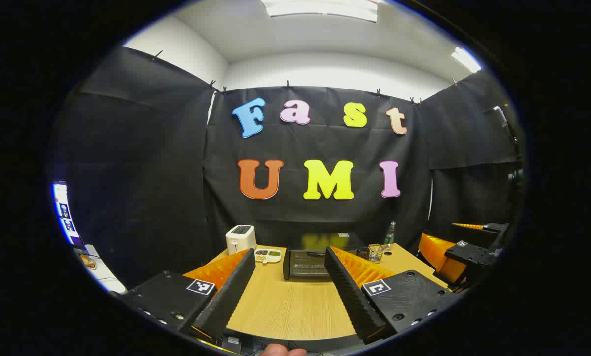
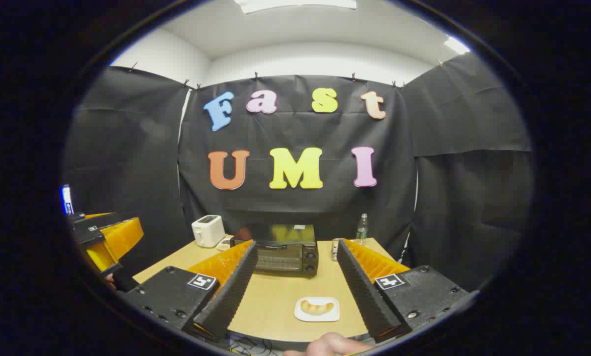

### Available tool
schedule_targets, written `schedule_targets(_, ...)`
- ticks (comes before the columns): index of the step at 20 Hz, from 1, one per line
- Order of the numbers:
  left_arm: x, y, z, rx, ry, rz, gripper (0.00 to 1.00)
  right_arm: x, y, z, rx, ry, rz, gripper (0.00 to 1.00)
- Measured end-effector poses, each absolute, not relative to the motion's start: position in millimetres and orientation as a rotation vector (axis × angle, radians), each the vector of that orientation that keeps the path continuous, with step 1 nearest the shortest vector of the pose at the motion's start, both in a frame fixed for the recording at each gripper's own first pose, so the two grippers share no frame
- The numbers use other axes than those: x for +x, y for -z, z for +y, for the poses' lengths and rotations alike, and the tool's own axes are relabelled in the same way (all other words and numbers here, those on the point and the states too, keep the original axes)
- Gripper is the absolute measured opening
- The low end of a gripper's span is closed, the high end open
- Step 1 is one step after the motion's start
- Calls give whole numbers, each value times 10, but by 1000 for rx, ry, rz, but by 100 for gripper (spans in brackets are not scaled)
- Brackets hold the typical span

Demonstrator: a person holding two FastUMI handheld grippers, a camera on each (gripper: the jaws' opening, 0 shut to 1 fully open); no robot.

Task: Open the electric oven with the left hand, put the food in, and close the electric oven.

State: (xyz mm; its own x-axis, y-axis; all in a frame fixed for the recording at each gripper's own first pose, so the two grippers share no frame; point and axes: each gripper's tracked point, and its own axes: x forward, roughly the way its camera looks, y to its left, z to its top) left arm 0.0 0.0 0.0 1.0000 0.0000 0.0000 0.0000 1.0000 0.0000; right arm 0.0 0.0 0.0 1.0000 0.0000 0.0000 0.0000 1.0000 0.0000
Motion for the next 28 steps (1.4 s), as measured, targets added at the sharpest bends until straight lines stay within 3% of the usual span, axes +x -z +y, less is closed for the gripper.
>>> schedule_targets(1, -4, -5, 36, 1, -20, 0, 82, 14, -15, 29, 3, -9, -2, 100)
schedule_targets(2, -5, -12, 78, 1, -31, -1, 92, 20, -48, 52, 6, -15, -8, 100)
schedule_targets(5, -10, -57, 133, 12, -52, -23, 93, 32, -93, 80, -1, -19, -21, 100)
schedule_targets(6, -9, -78, 124, 12, -52, -29, 87, 43, -111, 94, -6, -21, -25, 100)
schedule_targets(7, -15, -79, 105, 11, -51, -32, 92, 56, -119, 98, -9, -22, -28, 100)
schedule_targets(20, 86, -61, -53, 2, -4, -18, 92, 188, -161, 60, -6, -18, -20, 100)
schedule_targets(28, 476, -10, -273, -48, 26, 12, 93, 489, -201, -267, 2, 14, -27, 100)
